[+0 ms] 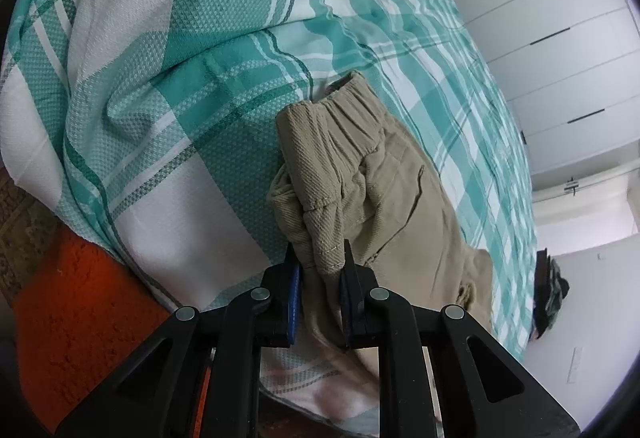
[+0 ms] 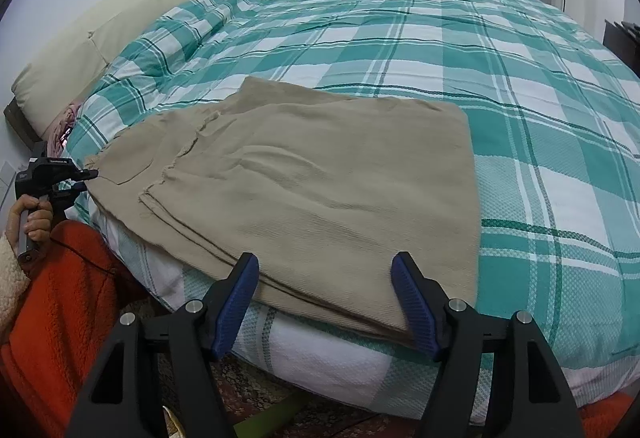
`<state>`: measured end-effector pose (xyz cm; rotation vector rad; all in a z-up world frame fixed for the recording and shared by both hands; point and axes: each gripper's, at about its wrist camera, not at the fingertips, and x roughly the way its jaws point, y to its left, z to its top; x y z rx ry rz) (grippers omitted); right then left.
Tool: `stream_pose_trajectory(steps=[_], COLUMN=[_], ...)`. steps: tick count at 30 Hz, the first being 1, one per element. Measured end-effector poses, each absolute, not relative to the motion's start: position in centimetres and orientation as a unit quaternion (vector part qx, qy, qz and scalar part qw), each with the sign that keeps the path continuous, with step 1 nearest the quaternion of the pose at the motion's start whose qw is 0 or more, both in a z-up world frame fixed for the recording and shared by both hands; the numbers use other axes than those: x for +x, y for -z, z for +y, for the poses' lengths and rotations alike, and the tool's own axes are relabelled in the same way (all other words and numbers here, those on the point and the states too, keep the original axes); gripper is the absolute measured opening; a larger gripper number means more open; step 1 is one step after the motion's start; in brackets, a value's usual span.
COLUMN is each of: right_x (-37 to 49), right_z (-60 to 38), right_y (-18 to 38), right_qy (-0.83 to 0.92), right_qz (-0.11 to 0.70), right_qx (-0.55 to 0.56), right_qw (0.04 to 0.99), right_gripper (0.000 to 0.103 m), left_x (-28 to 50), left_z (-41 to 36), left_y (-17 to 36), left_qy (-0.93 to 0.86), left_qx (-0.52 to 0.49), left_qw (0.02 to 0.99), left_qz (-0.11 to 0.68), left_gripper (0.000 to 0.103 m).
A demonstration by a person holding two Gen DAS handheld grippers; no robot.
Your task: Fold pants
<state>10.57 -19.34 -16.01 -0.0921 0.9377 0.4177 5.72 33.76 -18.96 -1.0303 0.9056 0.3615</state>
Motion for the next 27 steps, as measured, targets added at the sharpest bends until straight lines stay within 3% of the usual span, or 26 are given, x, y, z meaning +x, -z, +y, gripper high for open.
stream_pose_trajectory(steps=[8, 17, 22, 27], right_x=[10.6, 10.5, 10.8, 10.8], right_z=[-20.4, -22.2, -24.5, -26.8], right_y=[15.0, 13.3, 12.5, 12.3], right_qy=[-0.196, -0.189, -0.165, -0.139], right_qz=[0.437, 0.403, 0.386, 0.379], right_qx=[-0.016, 0.021, 0.055, 0.079], right_qw=[0.878, 0.895, 0.906, 0.911], right_gripper=[0.069, 0.069, 0.069, 0.069], left_x=[6.7, 11.8, 15.9, 19.5], left_z=[30.4, 17.0, 7.4, -2.5], left_y=[12.9, 3.1, 3.8, 10.1], left_qy=[-0.169, -0.075, 0.014, 0.093], left_qx=[-0.385, -0.201, -0.136, -0.059], left_qw=[0.809, 0.895, 0.900, 0.872], left_qz=[0.411, 0.390, 0.413, 0.477], left_gripper=[0.012, 0.012, 0.011, 0.012])
